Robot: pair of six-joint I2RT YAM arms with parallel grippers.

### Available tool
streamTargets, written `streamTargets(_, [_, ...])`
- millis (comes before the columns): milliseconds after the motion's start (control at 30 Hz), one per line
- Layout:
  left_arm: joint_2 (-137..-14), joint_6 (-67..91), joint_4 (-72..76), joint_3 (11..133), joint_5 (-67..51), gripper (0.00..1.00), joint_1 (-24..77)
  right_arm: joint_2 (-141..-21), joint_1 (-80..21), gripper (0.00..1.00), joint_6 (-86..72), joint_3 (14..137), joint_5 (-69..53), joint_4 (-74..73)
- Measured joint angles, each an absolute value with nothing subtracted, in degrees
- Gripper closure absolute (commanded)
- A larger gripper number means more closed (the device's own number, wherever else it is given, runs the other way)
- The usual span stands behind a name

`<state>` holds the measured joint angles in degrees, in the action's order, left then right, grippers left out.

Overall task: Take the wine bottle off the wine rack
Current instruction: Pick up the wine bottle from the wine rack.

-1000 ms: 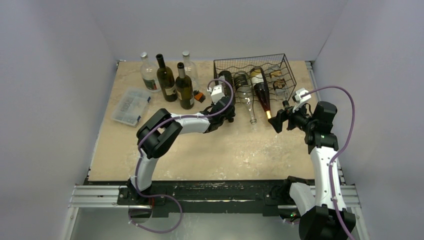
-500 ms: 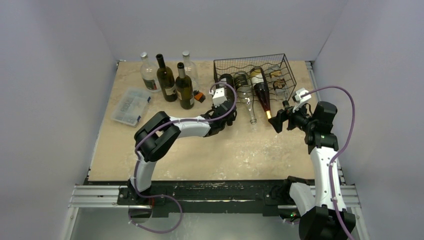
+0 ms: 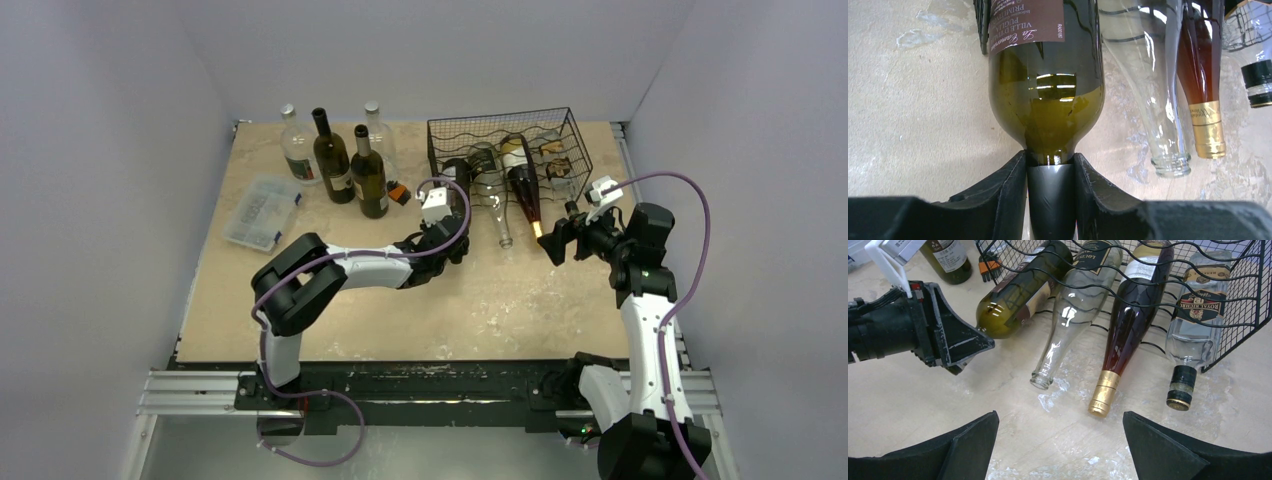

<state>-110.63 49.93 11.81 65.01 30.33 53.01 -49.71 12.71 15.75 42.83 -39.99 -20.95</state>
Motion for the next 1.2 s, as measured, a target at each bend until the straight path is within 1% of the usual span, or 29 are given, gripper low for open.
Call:
streamTargets(533, [-103.74,50.02,15.59,56.10,30.65,1.00,55.48,-48.99,12.71,0.01,15.97,42.83,-39.70,-20.95])
streamTargets(1200, [-95.00,49.93,15.31,48.51,33.39,1.00,58.67,-48.56,12.71,0.01,16.08,42.83,-39.48,-20.93])
